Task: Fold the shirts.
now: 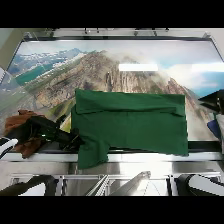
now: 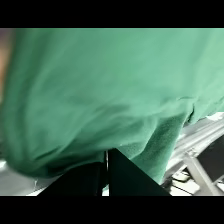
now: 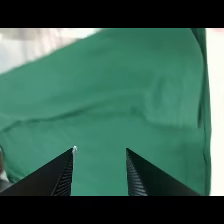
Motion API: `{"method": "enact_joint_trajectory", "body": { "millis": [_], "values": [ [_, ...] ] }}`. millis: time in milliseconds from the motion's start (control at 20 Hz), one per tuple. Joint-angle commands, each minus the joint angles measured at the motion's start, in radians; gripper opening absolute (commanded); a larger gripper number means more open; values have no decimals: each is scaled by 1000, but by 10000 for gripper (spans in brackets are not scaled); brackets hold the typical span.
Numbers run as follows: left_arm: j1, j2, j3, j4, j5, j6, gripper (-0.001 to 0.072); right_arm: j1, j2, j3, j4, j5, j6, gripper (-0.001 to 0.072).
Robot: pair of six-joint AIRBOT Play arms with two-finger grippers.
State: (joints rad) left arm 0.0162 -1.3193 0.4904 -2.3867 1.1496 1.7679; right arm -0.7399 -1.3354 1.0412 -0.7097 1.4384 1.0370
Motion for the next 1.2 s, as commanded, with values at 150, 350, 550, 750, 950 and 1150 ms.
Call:
{"method": "enact_joint_trajectory", "body": {
  "millis": [150, 350, 550, 750, 950, 1150],
  "values": [
    [-80, 18, 64, -30, 169, 92, 27, 0, 126, -254, -319, -36, 175, 384],
    [-120, 63, 64, -16, 164, 91, 27, 0, 204, -442, -549, -92, 287, 665],
    [-125, 86, 64, -15, 156, 92, 27, 0, 184, -489, -563, -131, 295, 663],
    [-125, 81, 64, -14, 148, 98, 27, 1, 145, -521, -554, -145, 264, 663],
    [-125, 81, 64, -14, 130, 108, 27, 2, 101, -534, -358, -148, 145, 661],
    [-125, 81, 64, -16, 134, 117, 27, 2, 101, -534, -227, -148, 38, 434]
  ]
}}
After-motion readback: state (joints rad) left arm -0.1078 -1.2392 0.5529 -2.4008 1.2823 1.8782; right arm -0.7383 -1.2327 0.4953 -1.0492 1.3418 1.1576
